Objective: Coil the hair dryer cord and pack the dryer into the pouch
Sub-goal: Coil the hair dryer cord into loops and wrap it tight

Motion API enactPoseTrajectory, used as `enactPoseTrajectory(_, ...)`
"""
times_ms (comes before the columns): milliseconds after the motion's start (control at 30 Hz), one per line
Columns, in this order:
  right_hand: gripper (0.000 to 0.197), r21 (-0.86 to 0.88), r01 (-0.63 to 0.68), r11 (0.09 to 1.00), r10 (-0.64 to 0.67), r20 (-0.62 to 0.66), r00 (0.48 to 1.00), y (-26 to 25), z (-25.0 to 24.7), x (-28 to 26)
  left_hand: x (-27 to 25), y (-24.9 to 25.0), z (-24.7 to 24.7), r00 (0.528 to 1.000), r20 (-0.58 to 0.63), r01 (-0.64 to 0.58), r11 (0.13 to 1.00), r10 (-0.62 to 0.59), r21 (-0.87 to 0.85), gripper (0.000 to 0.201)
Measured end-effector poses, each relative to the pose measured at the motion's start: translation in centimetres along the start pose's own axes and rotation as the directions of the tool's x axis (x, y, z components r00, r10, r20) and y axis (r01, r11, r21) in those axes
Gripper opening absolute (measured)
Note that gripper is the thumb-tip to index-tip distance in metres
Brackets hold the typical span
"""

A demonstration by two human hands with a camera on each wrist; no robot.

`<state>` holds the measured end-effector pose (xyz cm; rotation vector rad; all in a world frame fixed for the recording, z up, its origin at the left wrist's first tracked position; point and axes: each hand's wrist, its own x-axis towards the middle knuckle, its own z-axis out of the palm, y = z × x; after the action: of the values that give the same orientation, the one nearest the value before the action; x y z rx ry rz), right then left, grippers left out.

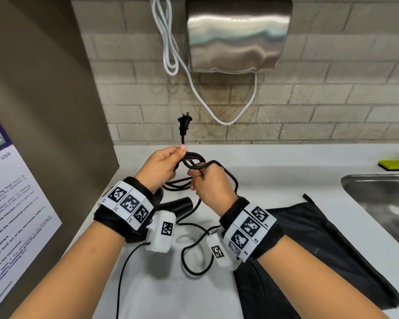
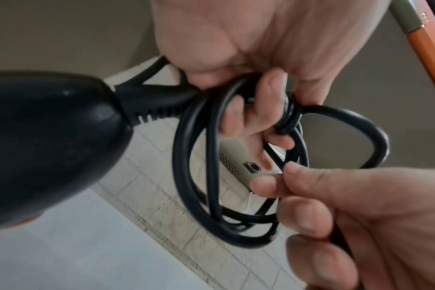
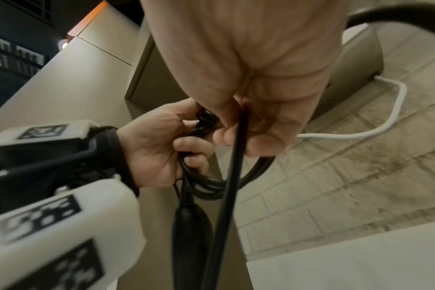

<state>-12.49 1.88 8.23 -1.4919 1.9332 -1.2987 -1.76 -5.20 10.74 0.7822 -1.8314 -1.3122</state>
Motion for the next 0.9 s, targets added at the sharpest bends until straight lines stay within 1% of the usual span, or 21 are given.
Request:
enactPoseTrajectory(67,0.020,-0.055,0.002,0.998,0.002,0.072,0.997,-0.6,-0.2,0.2,0.0,0.1,-0.2,0.999,-0.032,-0.005,1.000,0.005,-0.012,0.034)
enactPoseTrajectory(167,0.020,-0.233,0.025,0.972,0.035,0.249,0.968,-1.4,-2.1,-0.3,0.1,0.2,-0.4,0.995,-0.094,-0.020,0.999,0.017,-0.034,0.034)
enactPoseTrajectory(200,0.020,-0.249,0.019,0.968,0.056,0.292,0.955,-1.7,-3.1,-0.6,0.1,0.2,-0.5,0.995,-0.100,-0.022,0.999,0.019,-0.033,0.034)
enactPoseTrajectory(233,0.019,-0.241,0.014,0.970,0.062,0.303,0.951,-2.1,-4.1,-0.9,0.2,0.1,-0.5,0.995,-0.099,-0.025,0.999,0.021,-0.034,0.034)
enactPoseTrajectory(267,0.020,-0.226,0.021,0.974,0.041,0.266,0.963,-2.5,-5.1,-1.1,0.1,0.1,-0.5,0.995,-0.093,-0.026,0.999,0.022,-0.036,0.034)
enactPoseTrajectory(300,0.023,-0.216,0.044,0.975,-0.004,0.181,0.983,-2.8,-5.8,-1.1,0.1,0.0,-0.5,0.996,-0.085,-0.029,0.999,0.026,-0.033,0.033)
enactPoseTrajectory(333,0.026,-0.205,0.076,0.976,-0.064,0.065,0.996,-3.0,-6.1,-0.9,0.0,0.0,-0.4,0.997,-0.073,-0.033,0.999,0.031,-0.026,0.033)
enactPoseTrajectory(367,0.028,-0.179,0.104,0.978,-0.115,-0.051,0.992,-3.0,-6.2,-0.6,0.0,-0.1,-0.4,0.998,-0.058,-0.037,0.999,0.036,-0.011,0.032)
enactPoseTrajectory(400,0.029,-0.159,0.123,0.980,-0.144,-0.125,0.982,-3.0,-6.1,-0.2,0.0,-0.2,-0.4,0.998,-0.042,-0.039,0.999,0.039,0.013,0.031)
enactPoseTrajectory(433,0.030,-0.168,0.121,0.978,-0.146,-0.143,0.979,-2.9,-5.9,0.3,-0.1,-0.3,-0.4,0.999,-0.023,-0.045,0.998,0.046,0.040,0.030)
enactPoseTrajectory(467,0.033,-0.199,0.103,0.975,-0.126,-0.102,0.987,-2.6,-5.5,0.8,-0.2,-0.3,-0.4,0.998,-0.001,-0.056,0.996,0.056,0.065,0.029)
enactPoseTrajectory(533,0.042,-0.192,0.049,0.980,-0.038,0.063,0.997,-1.9,-4.6,2.1,-0.3,-0.4,-0.4,0.996,0.049,-0.074,0.992,0.069,0.106,0.028)
enactPoseTrajectory(567,0.042,-0.128,0.013,0.992,0.003,0.129,0.992,-1.8,-4.2,2.6,-0.4,-0.3,-0.3,0.995,0.074,-0.081,0.990,0.073,0.113,0.027)
enactPoseTrajectory(600,0.035,-0.010,-0.020,1.000,0.022,0.175,0.984,-1.8,-3.9,2.9,-0.7,0.0,-0.2,0.992,0.096,-0.089,0.990,0.079,0.111,0.025)
enactPoseTrajectory(633,0.022,0.146,-0.044,0.988,0.015,0.192,0.981,-1.7,-3.6,3.1,-1.1,0.2,0.0,0.990,0.115,-0.094,0.989,0.081,0.114,0.024)
enactPoseTrajectory(667,0.008,0.289,-0.043,0.956,-0.009,0.176,0.984,-1.7,-3.4,3.3,-1.2,0.3,0.1,0.989,0.122,-0.097,0.988,0.082,0.124,0.023)
enactPoseTrajectory(700,0.007,0.386,-0.015,0.922,-0.040,0.134,0.990,-1.7,-3.3,3.5,-1.3,0.2,0.0,0.988,0.127,-0.100,0.986,0.084,0.132,0.024)
enactPoseTrajectory(767,0.020,0.533,0.055,0.844,-0.089,0.037,0.995,-1.4,-3.6,4.0,-1.1,-0.1,-0.3,0.988,0.116,-0.113,0.987,0.100,0.117,0.028)
enactPoseTrajectory(800,0.023,0.592,0.073,0.803,-0.086,-0.006,0.996,-1.3,-4.0,4.2,-1.0,-0.3,-0.6,0.991,0.090,-0.106,0.989,0.097,0.102,0.028)
enactPoseTrajectory(867,0.027,0.666,0.110,0.738,-0.069,-0.089,0.994,-0.7,-5.2,4.6,-0.8,-0.5,-0.8,0.996,0.022,-0.086,0.994,0.085,0.069,0.026)
enactPoseTrajectory(900,0.029,0.679,0.135,0.722,-0.059,-0.135,0.989,-0.2,-5.9,4.7,-0.8,-0.5,-0.8,0.996,-0.006,-0.093,0.995,0.093,0.046,0.027)
